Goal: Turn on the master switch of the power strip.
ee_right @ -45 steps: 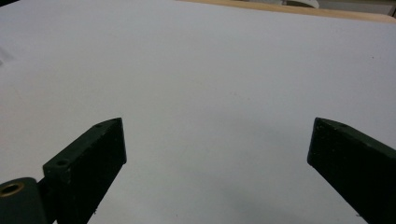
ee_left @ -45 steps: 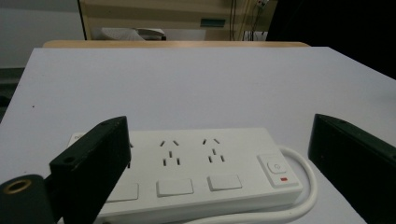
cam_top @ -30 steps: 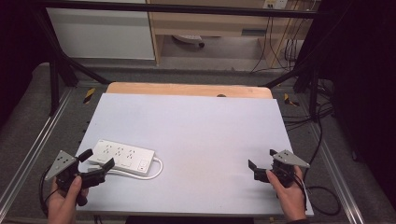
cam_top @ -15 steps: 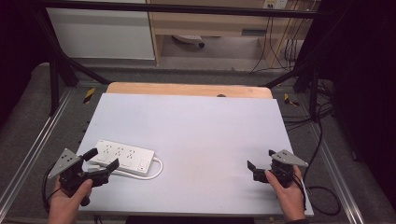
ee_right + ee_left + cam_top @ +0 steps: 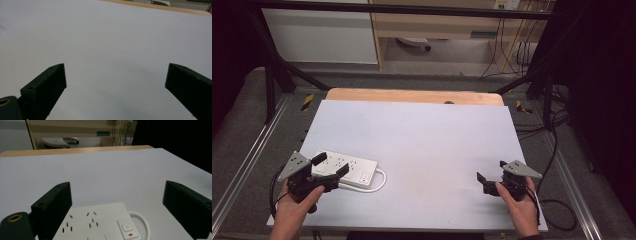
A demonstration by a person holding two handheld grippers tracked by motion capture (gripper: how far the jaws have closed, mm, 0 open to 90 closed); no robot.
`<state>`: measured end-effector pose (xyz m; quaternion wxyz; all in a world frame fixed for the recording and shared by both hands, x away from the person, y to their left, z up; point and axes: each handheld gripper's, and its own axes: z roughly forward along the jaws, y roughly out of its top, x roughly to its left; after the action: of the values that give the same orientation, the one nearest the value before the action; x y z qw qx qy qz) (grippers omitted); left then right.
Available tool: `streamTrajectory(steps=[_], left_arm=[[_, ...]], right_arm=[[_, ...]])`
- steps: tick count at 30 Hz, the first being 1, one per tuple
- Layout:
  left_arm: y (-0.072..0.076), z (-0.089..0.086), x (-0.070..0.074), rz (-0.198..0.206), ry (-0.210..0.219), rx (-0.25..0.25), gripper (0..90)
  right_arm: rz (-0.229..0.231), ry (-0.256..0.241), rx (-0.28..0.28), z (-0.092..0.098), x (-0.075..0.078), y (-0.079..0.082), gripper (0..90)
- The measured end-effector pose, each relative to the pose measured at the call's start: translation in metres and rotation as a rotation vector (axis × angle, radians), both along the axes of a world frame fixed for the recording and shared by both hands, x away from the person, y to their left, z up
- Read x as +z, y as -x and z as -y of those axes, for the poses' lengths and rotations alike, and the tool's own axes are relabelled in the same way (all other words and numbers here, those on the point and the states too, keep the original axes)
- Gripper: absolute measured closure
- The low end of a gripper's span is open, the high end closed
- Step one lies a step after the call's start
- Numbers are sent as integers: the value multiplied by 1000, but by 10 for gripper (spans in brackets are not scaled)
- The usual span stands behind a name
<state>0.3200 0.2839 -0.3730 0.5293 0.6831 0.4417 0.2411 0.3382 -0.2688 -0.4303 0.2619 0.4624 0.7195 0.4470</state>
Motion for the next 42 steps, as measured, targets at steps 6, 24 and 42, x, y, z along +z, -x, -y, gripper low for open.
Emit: streamTrajectory(steps=[6,24,42], left_arm=[[-9,8,2,-10,-11,-10,125],[-17,26,-14,-64,-37,-65,389],[-18,29,-28,-82,-37,-95,757]], right_arm=[[0,3,-3,1,0,0,39],[-8,-6,-11,1,0,-1,40],[-18,-10,-9,1,-1,-2,39]])
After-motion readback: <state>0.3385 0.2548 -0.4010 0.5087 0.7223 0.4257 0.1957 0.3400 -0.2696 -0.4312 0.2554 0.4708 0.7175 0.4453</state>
